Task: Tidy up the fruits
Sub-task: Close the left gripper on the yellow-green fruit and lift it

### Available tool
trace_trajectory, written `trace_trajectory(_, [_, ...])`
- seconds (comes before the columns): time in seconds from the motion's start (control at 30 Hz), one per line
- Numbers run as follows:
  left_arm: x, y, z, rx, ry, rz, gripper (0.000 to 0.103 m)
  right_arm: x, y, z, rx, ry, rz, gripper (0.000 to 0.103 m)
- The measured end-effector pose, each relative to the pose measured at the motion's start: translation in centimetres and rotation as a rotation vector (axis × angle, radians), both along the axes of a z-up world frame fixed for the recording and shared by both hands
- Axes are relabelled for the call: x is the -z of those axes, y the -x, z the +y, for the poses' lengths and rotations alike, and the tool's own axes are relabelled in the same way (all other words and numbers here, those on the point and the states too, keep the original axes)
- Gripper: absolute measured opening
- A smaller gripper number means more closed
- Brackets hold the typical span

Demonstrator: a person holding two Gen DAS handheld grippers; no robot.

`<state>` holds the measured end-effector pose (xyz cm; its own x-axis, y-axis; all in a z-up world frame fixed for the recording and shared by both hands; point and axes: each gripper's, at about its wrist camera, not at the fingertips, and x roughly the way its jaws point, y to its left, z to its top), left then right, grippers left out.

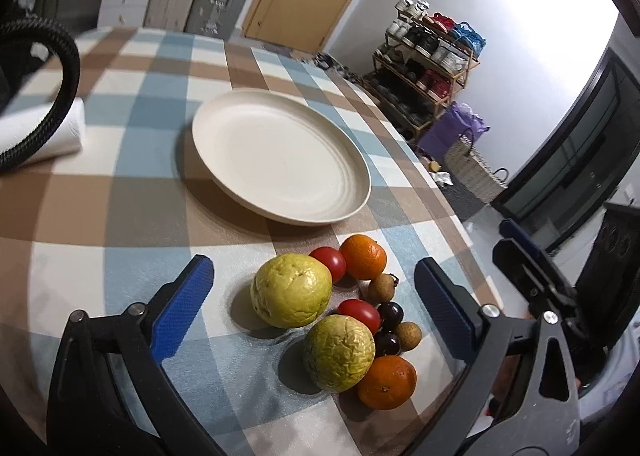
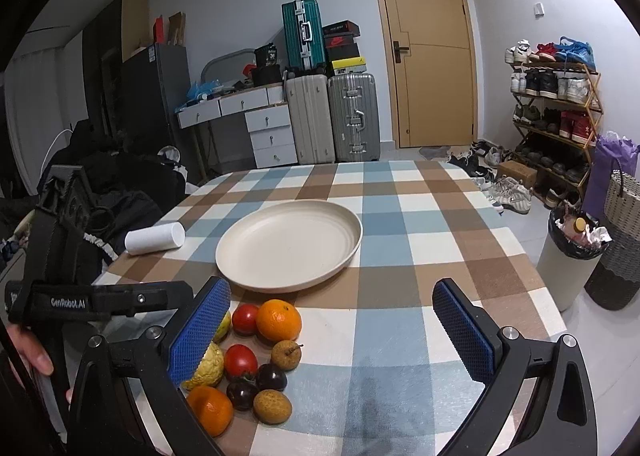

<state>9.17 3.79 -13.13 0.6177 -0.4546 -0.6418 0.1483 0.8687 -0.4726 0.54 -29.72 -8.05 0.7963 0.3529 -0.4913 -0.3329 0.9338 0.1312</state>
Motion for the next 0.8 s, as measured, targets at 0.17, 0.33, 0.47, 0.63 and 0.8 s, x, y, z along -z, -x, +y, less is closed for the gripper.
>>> trace_trajectory(0.17, [1.8, -1.5, 0.5, 0.041, 0.107, 0.056, 0.093, 0.6, -0.3, 0.3, -0.008, 0.001, 0.015, 0.103])
trace_trajectory(0.33, [2.6, -2.1, 0.4, 0.068, 0.130, 0.077, 0.082, 0.9, -0.5, 0.6, -0.015, 0.006, 0.025, 0.103])
trace_trajectory(0.47, [3.3, -2.8, 0.4, 0.056, 0.122, 0.105, 0.075, 1.1, -0.7, 0.9, -0.023, 0.008, 0.034, 0.103])
trace_trajectory(0.63, [4.6, -4.1, 1.1, 0.052, 0.187, 0.146, 0.052, 1.2, -0.4, 1.3, -0.053, 0.019, 0.036, 0.103])
trace_trajectory(0.8, [4.9, -4.7, 0.7, 0.068, 0.165, 0.132, 0.047, 1.3, 0.0, 2.0, -0.083, 0.045, 0.035, 0.103])
